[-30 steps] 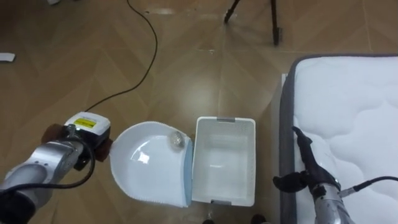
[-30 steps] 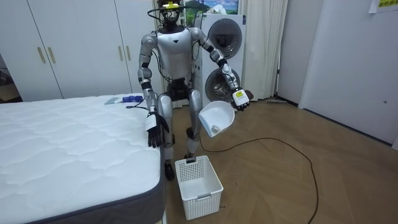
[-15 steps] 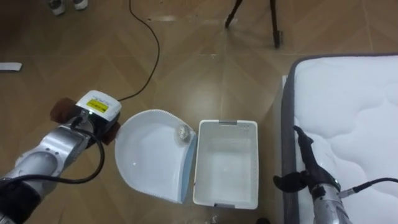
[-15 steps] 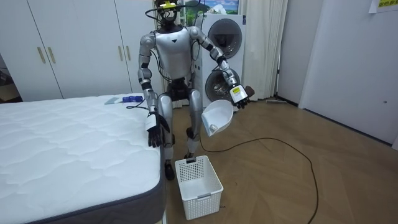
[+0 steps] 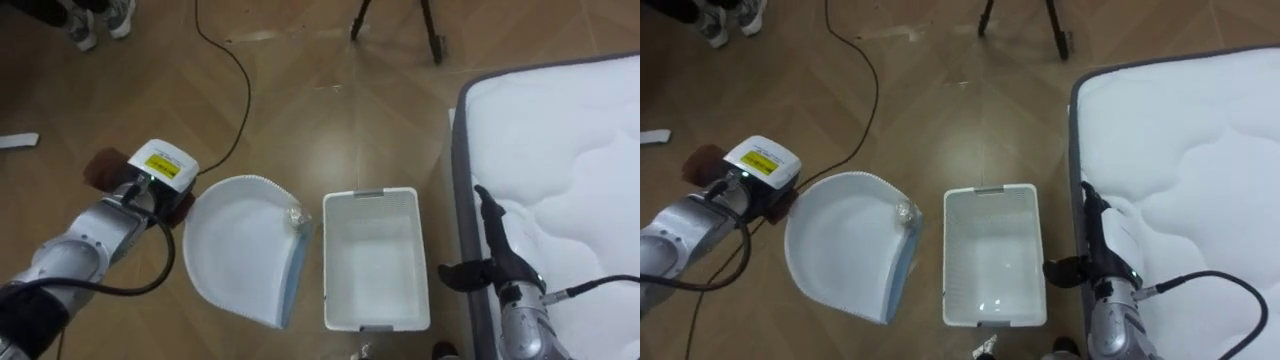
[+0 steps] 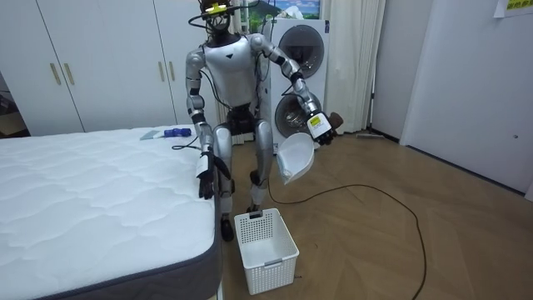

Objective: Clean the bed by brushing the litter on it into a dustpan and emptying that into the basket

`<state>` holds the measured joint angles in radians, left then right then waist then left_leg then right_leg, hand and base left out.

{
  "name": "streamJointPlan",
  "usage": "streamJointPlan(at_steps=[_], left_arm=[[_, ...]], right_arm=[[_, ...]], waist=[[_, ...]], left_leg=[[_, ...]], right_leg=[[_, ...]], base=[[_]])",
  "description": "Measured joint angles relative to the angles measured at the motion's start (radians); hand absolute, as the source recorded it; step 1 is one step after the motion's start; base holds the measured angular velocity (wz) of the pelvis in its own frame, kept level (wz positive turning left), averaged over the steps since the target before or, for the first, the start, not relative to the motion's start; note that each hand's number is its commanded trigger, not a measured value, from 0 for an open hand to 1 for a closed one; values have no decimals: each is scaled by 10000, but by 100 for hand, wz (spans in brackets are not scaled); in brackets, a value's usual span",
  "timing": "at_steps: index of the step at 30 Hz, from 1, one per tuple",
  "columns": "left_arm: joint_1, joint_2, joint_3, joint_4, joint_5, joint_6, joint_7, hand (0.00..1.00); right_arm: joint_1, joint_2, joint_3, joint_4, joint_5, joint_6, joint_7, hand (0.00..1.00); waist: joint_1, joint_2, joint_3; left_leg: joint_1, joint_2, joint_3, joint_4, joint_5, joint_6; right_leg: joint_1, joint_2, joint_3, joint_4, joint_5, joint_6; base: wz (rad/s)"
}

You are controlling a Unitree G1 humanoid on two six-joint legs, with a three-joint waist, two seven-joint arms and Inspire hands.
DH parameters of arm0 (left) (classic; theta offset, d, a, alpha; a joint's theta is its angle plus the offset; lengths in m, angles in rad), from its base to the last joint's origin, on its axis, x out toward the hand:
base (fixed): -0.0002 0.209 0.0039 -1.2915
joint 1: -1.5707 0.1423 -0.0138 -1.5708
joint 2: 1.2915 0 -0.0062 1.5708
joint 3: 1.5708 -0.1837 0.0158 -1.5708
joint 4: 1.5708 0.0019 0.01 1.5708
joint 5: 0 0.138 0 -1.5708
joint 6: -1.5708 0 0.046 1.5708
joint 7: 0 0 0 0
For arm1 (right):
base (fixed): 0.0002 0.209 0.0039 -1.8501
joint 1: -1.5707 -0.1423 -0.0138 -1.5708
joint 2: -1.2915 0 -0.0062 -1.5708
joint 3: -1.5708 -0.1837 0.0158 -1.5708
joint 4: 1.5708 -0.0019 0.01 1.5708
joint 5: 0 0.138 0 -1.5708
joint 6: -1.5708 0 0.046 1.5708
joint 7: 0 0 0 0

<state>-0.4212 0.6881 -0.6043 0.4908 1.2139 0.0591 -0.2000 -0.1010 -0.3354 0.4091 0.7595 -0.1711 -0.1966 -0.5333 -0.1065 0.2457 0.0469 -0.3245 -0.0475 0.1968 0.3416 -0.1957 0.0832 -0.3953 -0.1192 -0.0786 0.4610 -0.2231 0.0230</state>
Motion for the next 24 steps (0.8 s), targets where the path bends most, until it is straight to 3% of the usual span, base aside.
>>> streamJointPlan(at_steps=[4, 10, 19, 24], left_arm=[[0, 220, 1, 110, 0, 80, 17, 100], [70, 228, 1, 689, 11, 88, 330, 100], [74, 251, 1, 933, 348, 275, 361, 100], [65, 251, 1, 1235, 347, 276, 578, 100]], right_arm=[[-113, 8, 13, -123, 73, -2, 86, 0], [-259, 86, 10, -132, 34, -5, 105, 0], [-398, 127, -4, -133, -111, -3, 117, 0], [-428, 137, 2, -132, -150, -1, 95, 0]], waist=[[41, 30, 0], [17, 36, 2], [-143, 42, 3], [-214, 174, 24]], left_leg=[[1, -7, 217, -36, 0, 1], [-8, -43, 402, -14, 31, 41], [-320, -194, 321, 63, 171, 90], [-319, -194, 333, 45, 171, 90]], right_leg=[[-257, 2, 212, 263, -1, 0], [-487, -8, 462, 605, -26, 0], [-876, -222, 352, 924, -132, -5], [-878, -224, 356, 949, -131, -4]], base=[[-16], [-8], [7], [0]])
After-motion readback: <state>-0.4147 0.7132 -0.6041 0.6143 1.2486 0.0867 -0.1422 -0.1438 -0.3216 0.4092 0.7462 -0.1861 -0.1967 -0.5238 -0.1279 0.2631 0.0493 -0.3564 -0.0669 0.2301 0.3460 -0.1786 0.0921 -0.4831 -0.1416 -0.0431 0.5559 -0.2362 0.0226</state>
